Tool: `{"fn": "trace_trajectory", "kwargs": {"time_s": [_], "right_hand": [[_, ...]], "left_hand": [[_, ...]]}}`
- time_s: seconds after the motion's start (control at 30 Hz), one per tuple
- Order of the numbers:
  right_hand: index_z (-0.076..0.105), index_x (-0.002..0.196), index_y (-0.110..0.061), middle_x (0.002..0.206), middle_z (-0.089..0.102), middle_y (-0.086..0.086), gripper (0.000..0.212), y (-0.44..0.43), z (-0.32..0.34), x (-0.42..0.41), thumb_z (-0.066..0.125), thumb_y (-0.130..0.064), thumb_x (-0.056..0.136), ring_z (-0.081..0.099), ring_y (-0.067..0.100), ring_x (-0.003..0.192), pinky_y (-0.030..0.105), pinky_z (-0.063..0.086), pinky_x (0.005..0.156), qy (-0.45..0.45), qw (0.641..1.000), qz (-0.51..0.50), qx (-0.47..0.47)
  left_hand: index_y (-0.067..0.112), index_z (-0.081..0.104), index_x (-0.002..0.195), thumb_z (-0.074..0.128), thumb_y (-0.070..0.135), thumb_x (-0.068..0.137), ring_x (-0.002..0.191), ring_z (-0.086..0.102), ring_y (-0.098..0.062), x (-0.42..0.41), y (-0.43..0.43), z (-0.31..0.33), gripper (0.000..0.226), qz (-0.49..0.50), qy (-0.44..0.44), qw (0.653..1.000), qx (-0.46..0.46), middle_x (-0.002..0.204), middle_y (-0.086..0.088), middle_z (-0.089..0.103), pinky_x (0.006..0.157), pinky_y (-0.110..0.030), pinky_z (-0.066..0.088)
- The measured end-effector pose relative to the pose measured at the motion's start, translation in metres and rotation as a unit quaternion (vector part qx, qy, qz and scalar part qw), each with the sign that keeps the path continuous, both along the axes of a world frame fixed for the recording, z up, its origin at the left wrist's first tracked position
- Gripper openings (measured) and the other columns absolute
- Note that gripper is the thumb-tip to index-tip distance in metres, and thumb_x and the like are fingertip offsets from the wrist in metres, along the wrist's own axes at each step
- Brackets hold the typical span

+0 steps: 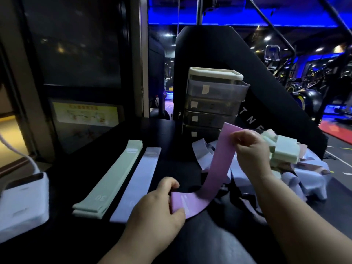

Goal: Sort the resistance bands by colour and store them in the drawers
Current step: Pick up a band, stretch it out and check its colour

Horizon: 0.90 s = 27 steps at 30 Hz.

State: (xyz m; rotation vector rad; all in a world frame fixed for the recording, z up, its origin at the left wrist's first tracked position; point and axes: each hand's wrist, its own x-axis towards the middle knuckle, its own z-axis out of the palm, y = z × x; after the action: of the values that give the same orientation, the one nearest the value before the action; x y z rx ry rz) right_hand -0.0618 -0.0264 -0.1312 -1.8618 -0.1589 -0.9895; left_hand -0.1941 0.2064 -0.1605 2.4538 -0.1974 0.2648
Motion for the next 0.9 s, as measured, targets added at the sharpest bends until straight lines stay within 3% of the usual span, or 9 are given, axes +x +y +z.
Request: {"fn": "trace_trajectory", "kwargs": {"time_s": [0.13,0.27,0.43,0.53,0.63,0.77,0.9], "right_hand": [[0.075,0.088,-0.020,0.093,0.065,0.002,0.030,0.034,0.005,0.012,0.064,0.007,0.079,0.057,-0.002,0.080,0.004,0.040,0.078,0.007,1.000,0.004,-0.021],[0.076,0.094,-0.012,0.094,0.063,-0.001,0.025,0.056,0.008,0.038,0.065,0.005,0.080,0.057,0.005,0.082,-0.002,0.036,0.072,0.059,0.997,0.002,-0.042],[0.076,0.093,-0.017,0.101,0.068,0.005,0.029,0.075,0.006,0.074,0.057,0.004,0.081,0.062,0.018,0.092,0.022,0.043,0.078,0.132,0.986,-0.013,-0.098],[0.071,0.084,-0.021,0.093,0.066,0.004,0.025,0.082,-0.002,0.088,0.056,-0.001,0.083,0.058,0.019,0.084,0.021,0.034,0.068,0.178,0.972,-0.023,-0.152],[0.065,0.079,-0.028,0.087,0.063,-0.002,0.024,0.085,-0.011,0.096,0.060,-0.005,0.084,0.057,0.016,0.082,0.020,0.035,0.068,0.214,0.955,-0.024,-0.205],[0.072,0.090,-0.024,0.099,0.070,0.003,0.019,0.086,-0.017,0.101,0.059,-0.011,0.087,0.060,0.019,0.084,0.026,0.046,0.073,0.264,0.930,-0.017,-0.254],[0.074,0.088,-0.028,0.100,0.072,0.000,0.019,0.088,-0.022,0.101,0.061,-0.015,0.085,0.065,0.022,0.095,0.027,0.050,0.080,0.274,0.922,-0.026,-0.274]], "left_hand": [[0.036,0.042,0.096,0.055,0.035,0.084,0.064,0.047,-0.005,-0.004,0.006,0.004,0.018,-0.012,0.014,1.000,0.011,0.074,0.008,0.052,0.050,-0.017,0.033],[0.029,0.048,0.080,0.056,0.039,0.085,0.059,0.048,-0.003,-0.006,0.012,0.005,0.014,-0.027,0.039,0.999,-0.026,0.067,0.010,0.055,0.052,-0.014,0.036],[0.028,0.047,0.081,0.050,0.045,0.093,0.075,0.051,-0.007,-0.005,0.012,0.005,0.021,-0.044,0.046,0.998,-0.013,0.079,0.010,0.055,0.065,-0.020,0.040],[0.028,0.046,0.086,0.049,0.042,0.094,0.091,0.056,-0.011,-0.005,0.008,0.005,0.016,-0.057,0.065,0.996,-0.003,0.089,0.008,0.058,0.078,-0.026,0.044],[0.029,0.047,0.093,0.047,0.037,0.094,0.102,0.057,-0.014,-0.004,0.007,0.005,0.009,-0.068,0.085,0.994,0.002,0.102,0.007,0.065,0.088,-0.030,0.047],[0.029,0.045,0.095,0.048,0.040,0.093,0.103,0.058,-0.014,-0.001,0.008,0.005,0.011,-0.085,0.109,0.990,0.003,0.100,0.008,0.066,0.088,-0.030,0.046],[0.029,0.038,0.100,0.049,0.042,0.094,0.102,0.057,-0.018,0.000,0.010,0.009,0.018,-0.084,0.109,0.990,0.023,0.088,0.006,0.050,0.081,-0.030,0.041]]}}
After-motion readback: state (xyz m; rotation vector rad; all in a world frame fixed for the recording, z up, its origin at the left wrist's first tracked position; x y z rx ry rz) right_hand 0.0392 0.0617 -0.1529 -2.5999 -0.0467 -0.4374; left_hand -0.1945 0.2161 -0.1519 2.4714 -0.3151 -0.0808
